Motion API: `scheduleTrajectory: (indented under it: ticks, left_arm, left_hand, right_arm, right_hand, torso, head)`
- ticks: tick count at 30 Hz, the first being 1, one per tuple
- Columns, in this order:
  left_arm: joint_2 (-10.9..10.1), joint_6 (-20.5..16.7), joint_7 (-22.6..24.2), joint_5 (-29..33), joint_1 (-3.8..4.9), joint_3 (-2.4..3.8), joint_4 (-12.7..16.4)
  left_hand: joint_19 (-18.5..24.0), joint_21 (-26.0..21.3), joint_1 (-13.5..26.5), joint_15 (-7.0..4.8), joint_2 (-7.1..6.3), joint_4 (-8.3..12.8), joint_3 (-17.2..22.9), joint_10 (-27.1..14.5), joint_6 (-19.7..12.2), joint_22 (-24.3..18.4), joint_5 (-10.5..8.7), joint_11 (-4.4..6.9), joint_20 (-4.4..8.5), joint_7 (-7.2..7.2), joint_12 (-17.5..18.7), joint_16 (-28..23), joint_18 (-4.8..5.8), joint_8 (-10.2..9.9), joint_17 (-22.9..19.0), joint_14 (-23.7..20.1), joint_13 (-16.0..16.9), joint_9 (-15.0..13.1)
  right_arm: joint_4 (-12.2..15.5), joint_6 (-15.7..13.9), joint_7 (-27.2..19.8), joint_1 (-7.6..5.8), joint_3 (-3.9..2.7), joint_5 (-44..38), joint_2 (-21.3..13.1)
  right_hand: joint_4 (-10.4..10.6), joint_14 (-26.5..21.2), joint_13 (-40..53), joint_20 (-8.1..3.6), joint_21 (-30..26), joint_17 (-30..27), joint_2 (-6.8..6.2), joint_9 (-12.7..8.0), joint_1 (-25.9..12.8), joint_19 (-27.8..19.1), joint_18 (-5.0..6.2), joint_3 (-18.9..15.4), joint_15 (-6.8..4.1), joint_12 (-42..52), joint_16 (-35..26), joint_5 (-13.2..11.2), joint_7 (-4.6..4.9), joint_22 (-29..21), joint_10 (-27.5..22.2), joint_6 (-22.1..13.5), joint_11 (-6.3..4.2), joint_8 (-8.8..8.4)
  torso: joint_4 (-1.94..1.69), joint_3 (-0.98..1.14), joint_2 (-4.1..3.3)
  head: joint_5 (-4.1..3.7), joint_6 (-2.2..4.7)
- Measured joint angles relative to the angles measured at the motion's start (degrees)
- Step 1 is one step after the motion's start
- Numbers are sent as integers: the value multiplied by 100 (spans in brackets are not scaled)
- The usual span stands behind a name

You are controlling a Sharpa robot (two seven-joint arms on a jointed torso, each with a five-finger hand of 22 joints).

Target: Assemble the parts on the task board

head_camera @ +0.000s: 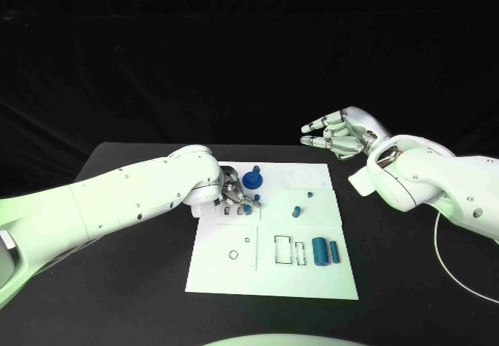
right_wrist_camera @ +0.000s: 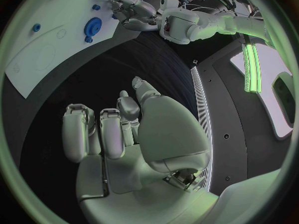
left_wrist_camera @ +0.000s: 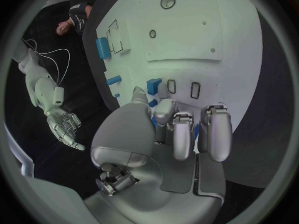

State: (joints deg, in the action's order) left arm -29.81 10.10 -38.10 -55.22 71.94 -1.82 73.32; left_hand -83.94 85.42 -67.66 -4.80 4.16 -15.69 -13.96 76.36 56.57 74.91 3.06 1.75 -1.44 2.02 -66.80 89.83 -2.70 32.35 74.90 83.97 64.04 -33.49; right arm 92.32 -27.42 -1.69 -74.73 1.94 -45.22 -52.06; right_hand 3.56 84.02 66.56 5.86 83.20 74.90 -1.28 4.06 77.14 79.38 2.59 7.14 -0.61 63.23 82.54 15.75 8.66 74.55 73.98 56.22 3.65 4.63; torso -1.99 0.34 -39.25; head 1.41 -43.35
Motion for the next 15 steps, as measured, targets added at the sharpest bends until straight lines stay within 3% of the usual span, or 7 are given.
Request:
scheduleTrajectory:
  ticks: [15]
  left_arm:
    - [-2, 21, -4, -2, -1, 0, 13]
  left_hand:
    - [0, 0, -281, 0, 28, 128, 128, 0, -41, 0, 0, 0, 0, 0, 0, 0, 0, 45, 4, 0, 7, -105]
  right_arm:
    - [-28, 21, 17, 3, 2, 1, 30]
  right_hand:
    - [0, 0, 0, 0, 0, 4, 0, 0, 0, 0, 0, 0, 0, -4, 0, 0, 0, 0, 0, 0, 0, 0]
  torso:
    - [2, 0, -4]
  head:
    - [-11, -22]
